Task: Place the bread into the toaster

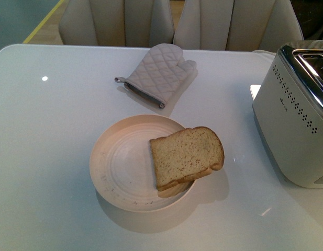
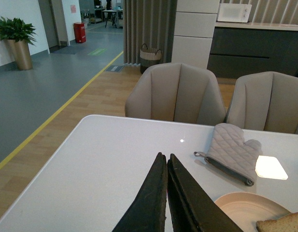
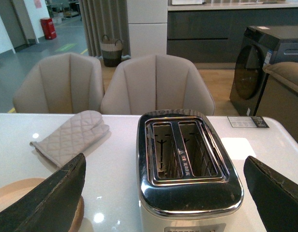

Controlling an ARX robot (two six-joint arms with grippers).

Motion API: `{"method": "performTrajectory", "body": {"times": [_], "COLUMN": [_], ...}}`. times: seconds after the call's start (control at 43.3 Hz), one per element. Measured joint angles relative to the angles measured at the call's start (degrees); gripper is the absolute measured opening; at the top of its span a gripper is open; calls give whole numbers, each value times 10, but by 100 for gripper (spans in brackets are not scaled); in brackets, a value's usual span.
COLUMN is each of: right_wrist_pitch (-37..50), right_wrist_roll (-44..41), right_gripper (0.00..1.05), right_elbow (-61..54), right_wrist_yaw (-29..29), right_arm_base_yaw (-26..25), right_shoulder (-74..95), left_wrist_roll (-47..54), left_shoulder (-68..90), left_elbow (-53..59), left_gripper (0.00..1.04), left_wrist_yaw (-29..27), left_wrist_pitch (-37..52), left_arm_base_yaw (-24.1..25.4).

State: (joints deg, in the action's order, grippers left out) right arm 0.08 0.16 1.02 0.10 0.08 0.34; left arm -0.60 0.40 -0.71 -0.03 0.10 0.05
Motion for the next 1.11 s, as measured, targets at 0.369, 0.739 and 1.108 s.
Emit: {"method": "performTrajectory", "body": {"times": [0.369,0.739,1.108], "right_wrist_pitch": [-121,151,260], "right_wrist_roll": [73,176,282], "right_gripper": [96,96,96], "right_elbow": [85,241,287], "right_wrist_yaw": [202,71,-42], "right_arm_base_yaw": [131,182,187], "right_shoulder": [218,700,971], "left_wrist_roll": [0,1,1], "left_shoulder": [-1,-1,-1], "left_elbow": [0,0,0], "left_gripper": [52,98,98], "left_wrist_yaw": [0,0,0], "left_wrist_pitch": [0,-1,-1], "left_arm_base_yaw": [0,0,0]}}
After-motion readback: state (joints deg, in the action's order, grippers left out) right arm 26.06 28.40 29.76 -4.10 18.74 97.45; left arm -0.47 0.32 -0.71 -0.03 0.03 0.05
